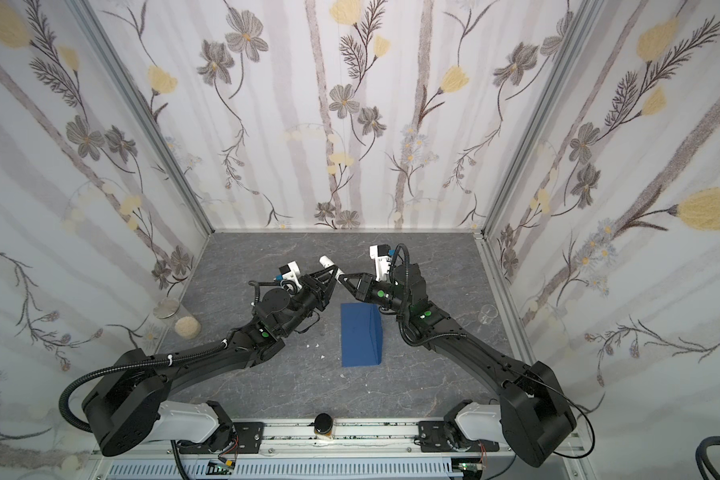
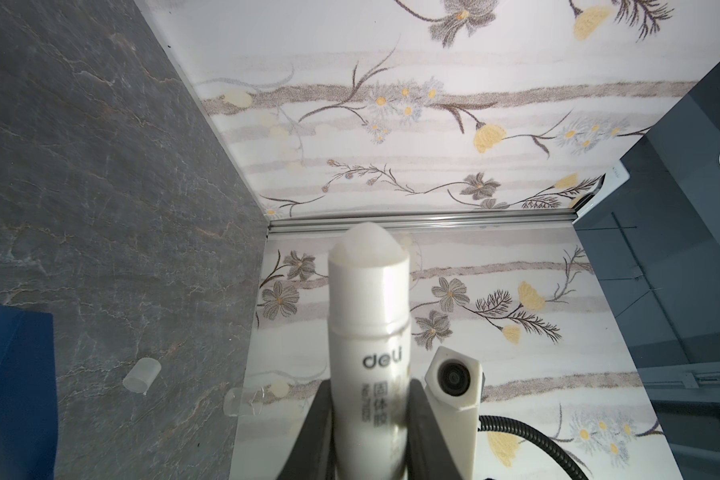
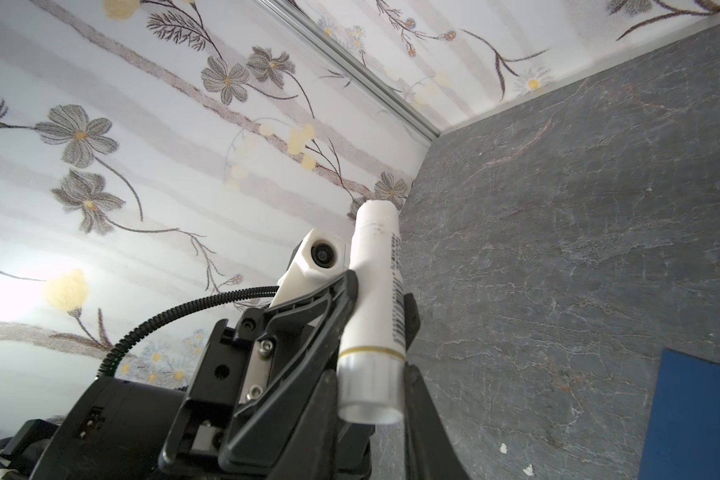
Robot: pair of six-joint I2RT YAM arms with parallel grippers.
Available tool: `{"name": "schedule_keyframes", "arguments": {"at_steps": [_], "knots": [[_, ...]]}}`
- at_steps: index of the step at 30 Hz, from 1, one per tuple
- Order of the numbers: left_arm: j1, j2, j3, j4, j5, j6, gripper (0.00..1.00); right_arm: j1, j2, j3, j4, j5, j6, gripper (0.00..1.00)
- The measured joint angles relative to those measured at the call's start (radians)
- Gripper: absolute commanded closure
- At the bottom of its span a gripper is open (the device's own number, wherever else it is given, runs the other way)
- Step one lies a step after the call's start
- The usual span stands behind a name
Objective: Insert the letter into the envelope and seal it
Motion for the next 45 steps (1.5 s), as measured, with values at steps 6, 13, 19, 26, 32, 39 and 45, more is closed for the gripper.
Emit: {"name": "schedule_keyframes", "arguments": {"at_steps": [6,13,19,26,32,39,45], "knots": [[-0.011,0.014,-0.002,0.035,-0.027,0.05,1.0,-0.024,0.023,-0.03,0.097,-0.061,0.127,0.8],[-0.019,0.026,-0.006,0.074,-0.037,0.14,1.0,-0.045,0.056,-0.089,0.268,-0.117,0.28,0.82],[-0.024,0.05,-0.019,0.127,-0.023,0.206,1.0,-0.061,0.098,-0.157,0.46,-0.152,0.422,0.82],[-0.024,0.061,-0.03,0.218,0.014,0.267,1.0,-0.068,0.128,-0.196,0.645,-0.178,0.548,0.81],[-0.024,0.061,-0.059,0.317,0.053,0.307,1.0,-0.071,0.159,-0.22,0.793,-0.215,0.633,0.81],[-0.024,0.061,-0.087,0.401,0.085,0.314,1.0,-0.073,0.188,-0.238,0.924,-0.241,0.71,0.81],[-0.025,0.058,-0.104,0.426,0.091,0.317,1.0,-0.073,0.21,-0.247,0.985,-0.254,0.748,0.76]]}}
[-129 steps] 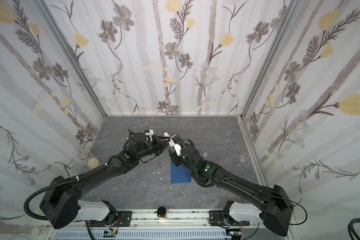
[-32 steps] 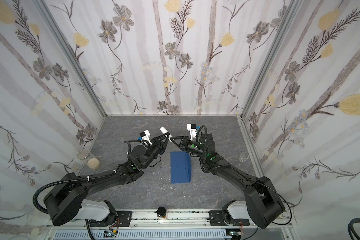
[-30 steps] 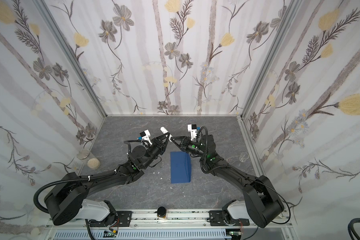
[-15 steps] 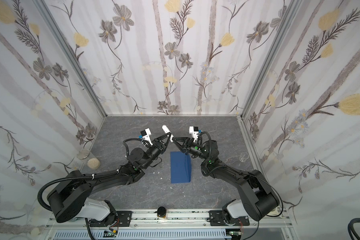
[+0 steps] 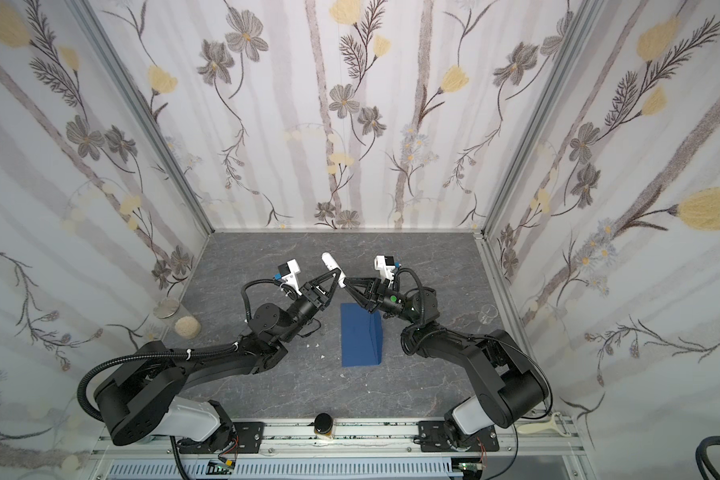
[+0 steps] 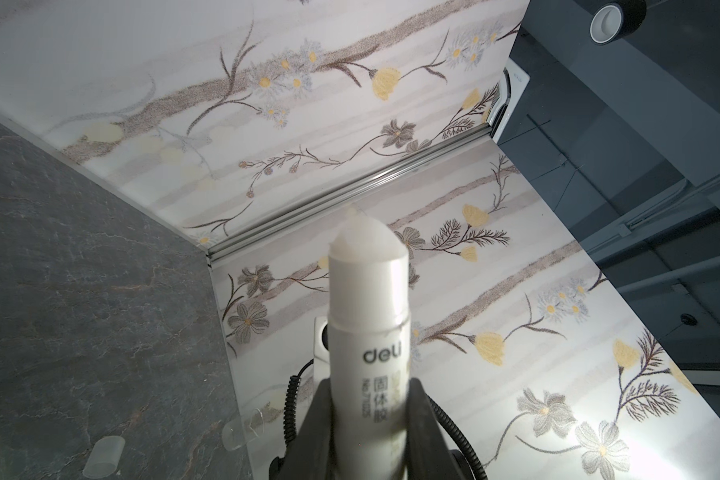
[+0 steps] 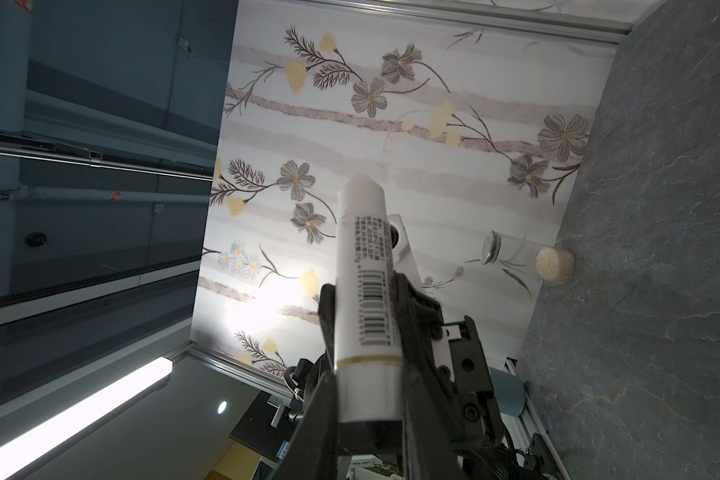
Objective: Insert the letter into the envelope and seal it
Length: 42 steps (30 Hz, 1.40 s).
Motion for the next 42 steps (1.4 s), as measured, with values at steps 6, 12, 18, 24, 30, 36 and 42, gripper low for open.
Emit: {"name": "schedule_keyframes", "arguments": {"at_steps": [6,12,18,24,30,36,42], "knots": [[-0.012,-0.036,-0.002,-0.078,0.031,-0.043,1.0,-0.002,-0.037,0.007,-0.095,0.044,-0.057,0.54],[0.005,-0.149,0.179,-0.489,-0.016,-0.088,1.0,0.003,-0.241,0.046,-0.498,0.192,-0.367,0.48],[0.075,-0.162,0.311,-0.864,-0.023,-0.144,1.0,0.132,-0.438,0.123,-0.964,0.538,-0.828,0.45],[0.115,-0.105,0.361,-1.026,0.107,-0.181,1.0,0.313,-0.496,0.143,-1.186,0.87,-1.223,0.4],[0.128,-0.06,0.374,-1.075,0.219,-0.224,1.0,0.432,-0.41,0.203,-1.263,1.033,-1.489,0.4],[0.129,-0.055,0.382,-1.081,0.288,-0.244,1.0,0.449,-0.355,0.216,-1.281,1.102,-1.606,0.41],[0.132,-0.056,0.386,-1.082,0.309,-0.249,1.0,0.447,-0.333,0.234,-1.271,1.112,-1.659,0.46]]}}
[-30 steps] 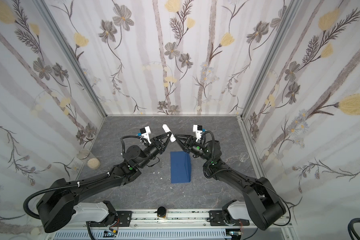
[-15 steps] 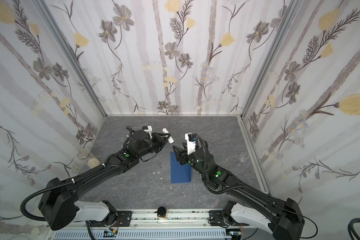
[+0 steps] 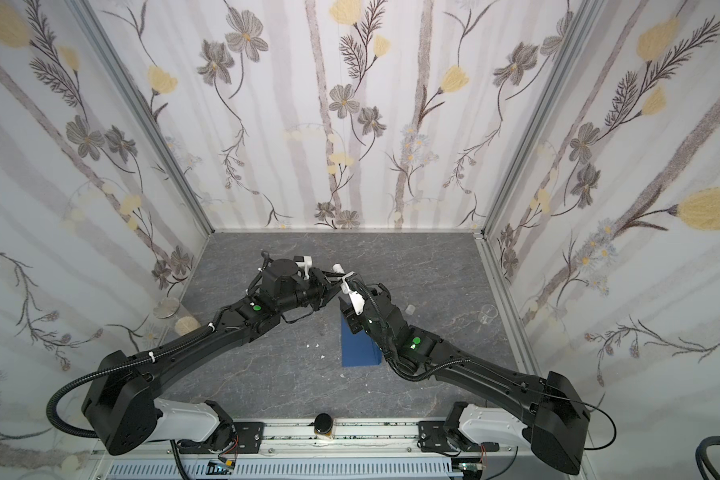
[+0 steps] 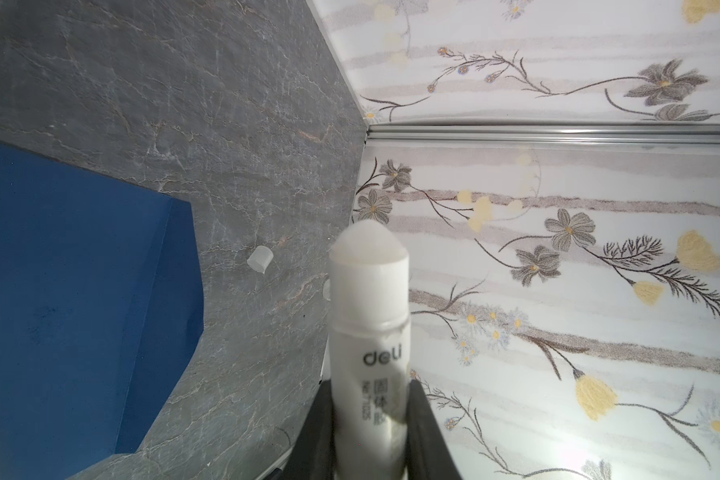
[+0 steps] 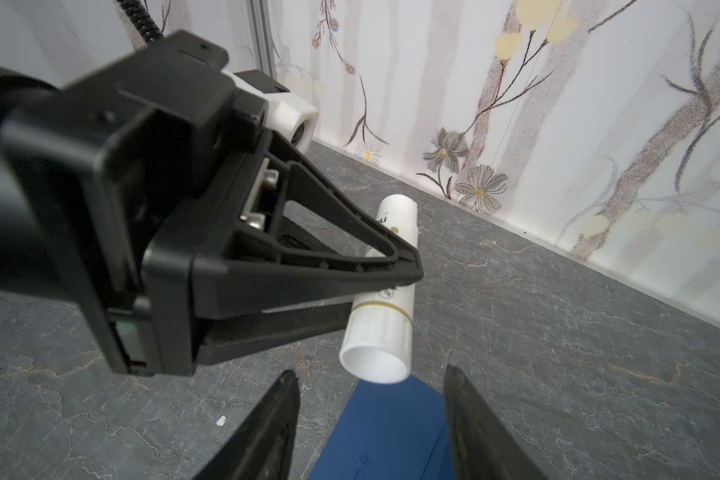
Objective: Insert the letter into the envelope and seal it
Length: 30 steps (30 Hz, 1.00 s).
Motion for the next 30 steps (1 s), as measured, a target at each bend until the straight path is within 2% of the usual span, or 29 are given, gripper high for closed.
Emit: {"name": "schedule_keyframes", "arguments": {"at_steps": [13,17,20,22,27,30], "knots": [[-0.001,-0.004,0.002,0.001,0.014,-0.003,1.0,-0.021,0.03,0.029,0.037,-0.019,-0.028,0.72],[0.0,-0.006,0.002,0.001,0.006,-0.014,1.0,-0.026,0.04,0.04,0.039,-0.029,-0.027,0.72],[0.001,-0.008,0.002,0.001,-0.002,-0.02,1.0,-0.027,0.048,0.046,0.039,-0.035,-0.027,0.64],[0.002,-0.011,0.002,0.001,0.001,-0.02,1.0,-0.029,0.054,0.049,0.04,-0.045,-0.023,0.62],[0.005,-0.021,0.002,0.001,0.0,-0.02,1.0,-0.033,0.061,0.049,0.033,-0.05,-0.014,0.65],[0.005,-0.021,0.002,0.001,0.0,-0.02,1.0,-0.036,0.061,0.049,0.033,-0.049,-0.008,0.71]]}}
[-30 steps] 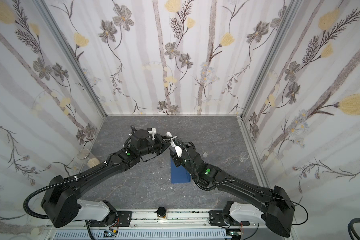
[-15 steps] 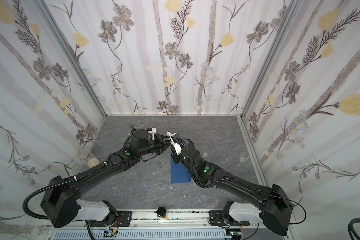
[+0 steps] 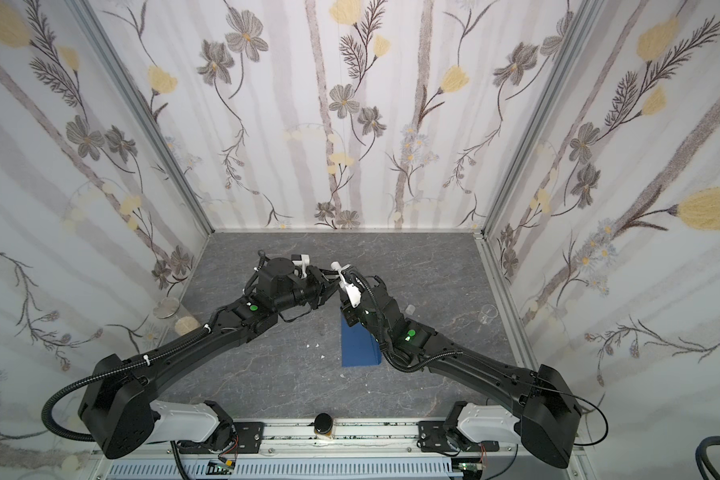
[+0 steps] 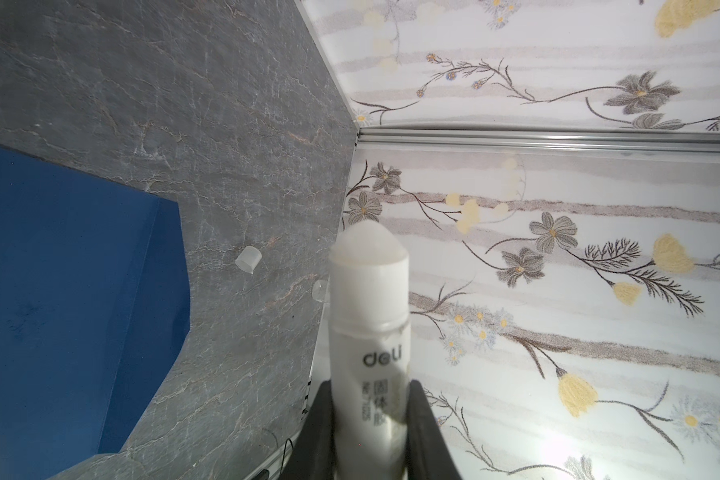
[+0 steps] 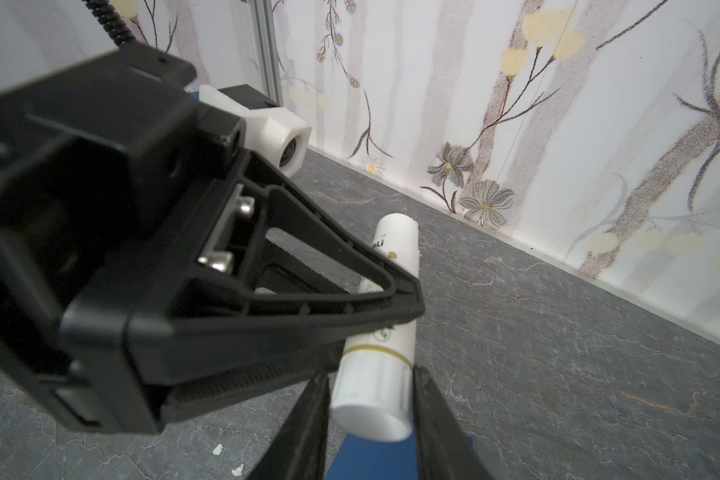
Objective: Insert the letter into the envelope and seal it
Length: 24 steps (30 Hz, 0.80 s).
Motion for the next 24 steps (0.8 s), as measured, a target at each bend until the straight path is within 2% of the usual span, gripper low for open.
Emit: {"name": "schedule_keyframes", "arguments": {"at_steps": [3,10,19,24], "knots": [[0.001,0.001,0.0,0.0,-0.001,-0.001,1.0,-0.002,0.003,0.0,0.001,0.0,0.001,0.77],[-0.002,0.006,-0.001,0.014,-0.021,-0.008,1.0,-0.019,0.008,0.008,0.0,-0.037,0.05,0.8],[-0.038,0.002,-0.071,0.196,-0.094,-0.053,1.0,-0.12,-0.039,-0.003,0.008,-0.253,0.29,0.81],[-0.062,0.002,-0.114,0.32,-0.156,-0.053,1.0,-0.204,-0.052,-0.012,0.038,-0.425,0.457,0.81]]}}
